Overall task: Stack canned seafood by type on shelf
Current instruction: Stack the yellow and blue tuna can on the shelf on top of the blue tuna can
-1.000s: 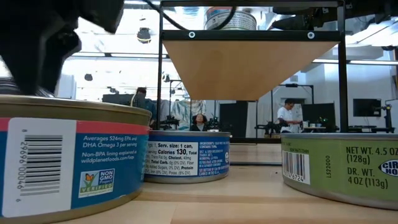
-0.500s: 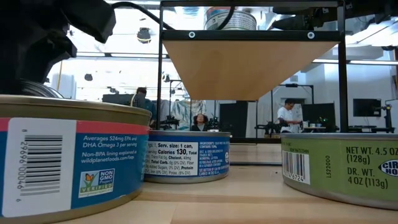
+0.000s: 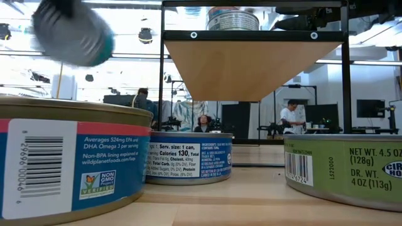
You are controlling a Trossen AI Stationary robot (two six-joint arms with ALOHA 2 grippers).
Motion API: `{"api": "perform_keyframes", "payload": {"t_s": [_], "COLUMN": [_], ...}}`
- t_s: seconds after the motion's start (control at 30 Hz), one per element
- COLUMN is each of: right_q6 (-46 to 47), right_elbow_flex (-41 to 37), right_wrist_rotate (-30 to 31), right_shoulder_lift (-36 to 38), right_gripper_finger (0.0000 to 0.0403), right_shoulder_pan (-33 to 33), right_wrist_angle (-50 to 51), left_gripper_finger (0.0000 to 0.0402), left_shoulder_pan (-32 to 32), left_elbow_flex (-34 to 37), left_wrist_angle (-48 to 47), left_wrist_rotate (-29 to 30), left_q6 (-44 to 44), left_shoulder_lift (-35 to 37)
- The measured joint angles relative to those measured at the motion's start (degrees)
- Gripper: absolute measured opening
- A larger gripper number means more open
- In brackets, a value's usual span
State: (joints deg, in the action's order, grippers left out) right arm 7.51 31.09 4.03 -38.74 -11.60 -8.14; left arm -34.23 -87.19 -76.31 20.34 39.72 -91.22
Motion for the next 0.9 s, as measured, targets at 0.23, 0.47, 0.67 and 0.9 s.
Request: {"api": "perform_keyframes", "payload": {"t_s": [0.23, 0.47, 0.67, 0.9], "right_q6": [0.14, 1.36, 3.51, 4.46], "right_elbow_flex": [0.0, 0.0, 0.0, 0.0], "right_wrist_rotate": [0.0, 0.0, 0.12, 0.31], "right_shoulder_lift": [0.0, 0.0, 0.0, 0.15], "right_gripper_finger": [0.0243, 0.0243, 0.0243, 0.0243], "right_shoulder_pan": [0.0, 0.0, 0.97, 2.92], "right_wrist_angle": [0.02, 1.62, 5.38, 5.55], "left_gripper_finger": [0.0153, 0.0143, 0.0148, 0.0144], "left_shoulder_pan": [-4.22, -0.52, 5.04, 9.52], "left_elbow_flex": [-0.62, -0.6, -0.6, -0.57], "left_wrist_angle": [3.86, 15.42, 28.53, 47.93], "left_wrist_rotate": [35.56, 47.51, 41.58, 18.42], "left_q6": [-27.0, -53.07, -70.75, -83.87], "left_shoulder_lift": [4.55, 4.21, 4.61, 5.47]}}
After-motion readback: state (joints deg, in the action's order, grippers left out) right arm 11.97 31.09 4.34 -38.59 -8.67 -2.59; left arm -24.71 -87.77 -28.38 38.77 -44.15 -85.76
